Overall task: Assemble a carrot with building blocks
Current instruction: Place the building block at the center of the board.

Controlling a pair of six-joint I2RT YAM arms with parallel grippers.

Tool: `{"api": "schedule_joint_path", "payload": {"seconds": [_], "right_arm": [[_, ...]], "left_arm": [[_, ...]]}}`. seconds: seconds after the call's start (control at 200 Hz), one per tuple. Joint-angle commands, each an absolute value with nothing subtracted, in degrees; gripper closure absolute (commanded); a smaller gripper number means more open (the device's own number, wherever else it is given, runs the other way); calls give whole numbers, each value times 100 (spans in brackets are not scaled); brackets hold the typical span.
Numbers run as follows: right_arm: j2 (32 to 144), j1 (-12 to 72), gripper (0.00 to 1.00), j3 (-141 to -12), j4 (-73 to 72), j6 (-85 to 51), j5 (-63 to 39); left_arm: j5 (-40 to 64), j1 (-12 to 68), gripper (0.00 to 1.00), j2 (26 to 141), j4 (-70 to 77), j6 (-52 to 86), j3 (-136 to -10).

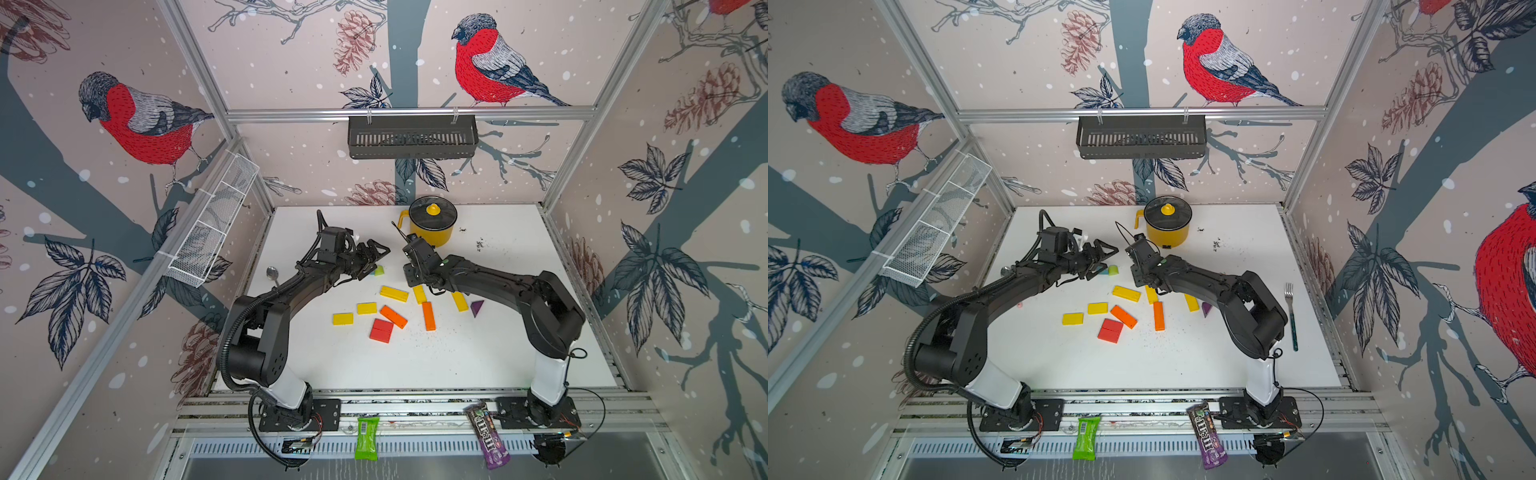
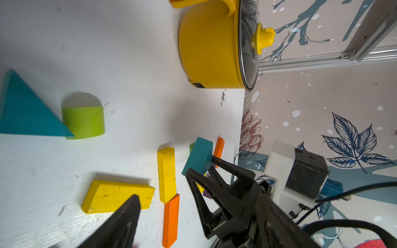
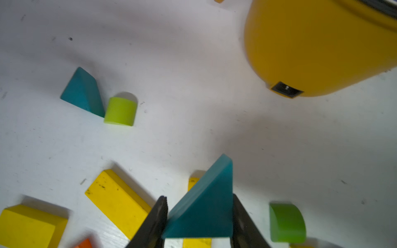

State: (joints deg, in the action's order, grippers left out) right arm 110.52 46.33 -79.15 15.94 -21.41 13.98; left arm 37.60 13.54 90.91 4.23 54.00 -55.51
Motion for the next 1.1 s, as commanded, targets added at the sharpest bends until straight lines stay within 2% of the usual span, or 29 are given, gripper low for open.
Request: {"api": "schedule_joint_path", "payload": {"seconds": [0.0,0.22,0.395,0.65,0.976,1.096], "right_arm": [[11450,4753,58,-8352,1676,-2418,1455],[12200,4847,58,-9014,1606,-2815,1535],[12692,4875,58,-9515,1763,-2940,1608],[12940,4861,57,-9606,1652,-2940,1777],[12847,4816,39,-9607,1508,-2857,1225],[12591,4808,37,-9448,1349,-2804,981]], "left_arm": [[3454,1081,15,8803,257,5344,-5545],[3188,474,15,8450,248,5350,-5476],[3349,466,15,8488,426,5480,-5405],[3365,466,15,8447,549,5598,-5310],[3494,466,15,8490,686,5678,-5277],[3547,466,15,8516,716,5695,-5277]]}}
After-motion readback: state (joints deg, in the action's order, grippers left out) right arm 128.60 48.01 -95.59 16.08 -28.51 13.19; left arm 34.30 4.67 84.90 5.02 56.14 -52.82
